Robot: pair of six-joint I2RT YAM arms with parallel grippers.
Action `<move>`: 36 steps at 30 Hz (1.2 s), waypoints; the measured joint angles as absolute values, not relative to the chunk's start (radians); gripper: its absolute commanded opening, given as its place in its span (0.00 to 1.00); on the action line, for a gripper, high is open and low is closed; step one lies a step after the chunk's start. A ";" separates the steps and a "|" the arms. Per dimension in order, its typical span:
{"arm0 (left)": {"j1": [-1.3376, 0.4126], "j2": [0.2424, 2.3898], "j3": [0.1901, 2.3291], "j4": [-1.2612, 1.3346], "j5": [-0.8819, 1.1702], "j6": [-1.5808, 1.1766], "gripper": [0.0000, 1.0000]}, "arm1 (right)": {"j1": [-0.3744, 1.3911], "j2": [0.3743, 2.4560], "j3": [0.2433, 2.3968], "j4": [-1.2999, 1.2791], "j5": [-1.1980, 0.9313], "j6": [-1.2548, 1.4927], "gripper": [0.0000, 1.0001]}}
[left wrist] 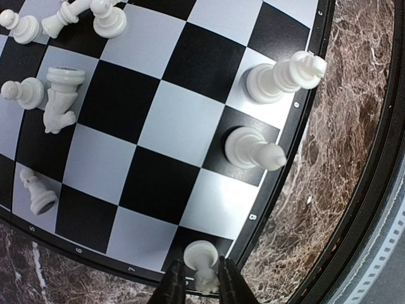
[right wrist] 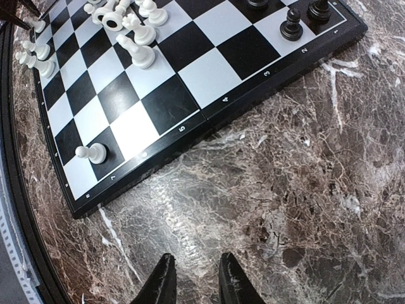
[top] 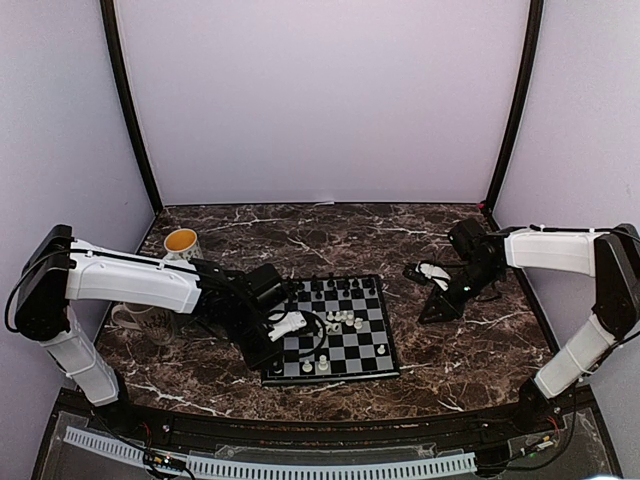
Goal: Set up the chess pieces on the board
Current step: Place the rook at a1, then pick up the pawn from the chessboard.
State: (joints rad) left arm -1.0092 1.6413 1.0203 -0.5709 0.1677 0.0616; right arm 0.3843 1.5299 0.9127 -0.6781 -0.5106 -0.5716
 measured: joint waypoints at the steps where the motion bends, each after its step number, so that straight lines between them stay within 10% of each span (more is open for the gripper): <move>1: -1.010 1.641 1.020 -0.571 0.167 0.060 0.19 | 0.384 1.530 0.913 -0.678 -0.511 -0.572 0.24; 14: -1.013 1.636 1.015 -0.572 0.164 0.048 0.14 | 0.393 1.539 0.919 -0.681 -0.503 -0.572 0.24; 36: -1.007 1.498 1.063 -0.598 0.028 -0.024 0.48 | 0.400 1.544 0.920 -0.682 -0.499 -0.572 0.24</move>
State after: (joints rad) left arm -1.0069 1.4979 1.0634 -0.5976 0.0277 -0.0242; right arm 0.4004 1.5440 0.9199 -0.6823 -0.4992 -0.5724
